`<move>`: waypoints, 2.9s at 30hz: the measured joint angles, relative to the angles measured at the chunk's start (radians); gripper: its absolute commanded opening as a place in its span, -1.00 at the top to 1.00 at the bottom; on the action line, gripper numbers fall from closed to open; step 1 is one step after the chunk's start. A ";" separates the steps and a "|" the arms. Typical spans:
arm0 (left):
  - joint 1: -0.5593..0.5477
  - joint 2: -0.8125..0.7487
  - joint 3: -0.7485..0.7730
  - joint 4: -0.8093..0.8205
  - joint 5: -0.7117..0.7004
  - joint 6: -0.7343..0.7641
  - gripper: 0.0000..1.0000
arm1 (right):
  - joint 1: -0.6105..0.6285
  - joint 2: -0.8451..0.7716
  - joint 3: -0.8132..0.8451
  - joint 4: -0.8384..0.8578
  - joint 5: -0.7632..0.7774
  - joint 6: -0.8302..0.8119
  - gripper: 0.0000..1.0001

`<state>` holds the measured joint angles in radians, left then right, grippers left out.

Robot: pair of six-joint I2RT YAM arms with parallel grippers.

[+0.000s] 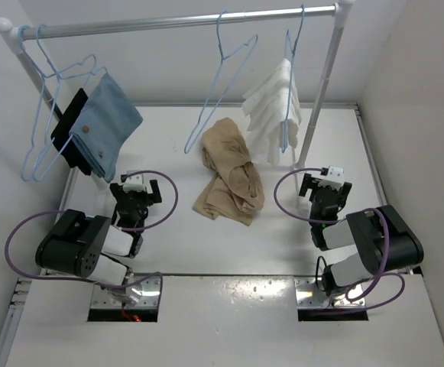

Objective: Place the t-shirt on the hanger
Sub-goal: Grab a hanger with the right arm

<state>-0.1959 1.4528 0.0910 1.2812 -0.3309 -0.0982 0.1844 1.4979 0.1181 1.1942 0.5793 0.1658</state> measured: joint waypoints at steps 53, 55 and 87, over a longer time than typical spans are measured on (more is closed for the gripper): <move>-0.079 -0.927 0.162 -1.298 0.927 0.904 -1.00 | 0.001 -0.445 1.257 -1.698 0.218 0.158 -0.72; -0.080 -0.891 0.262 -1.368 0.897 0.911 -1.00 | 0.001 -0.441 1.366 -1.732 0.183 0.108 -0.72; -0.080 -0.618 0.634 -1.639 0.560 0.417 -1.00 | 0.325 0.002 1.813 -1.630 -0.915 0.413 -0.70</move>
<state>-0.2764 0.8349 0.7250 -0.3580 0.2295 0.3183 0.5095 1.4994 1.9308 -0.4355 -0.3359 0.5785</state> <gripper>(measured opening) 0.997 0.844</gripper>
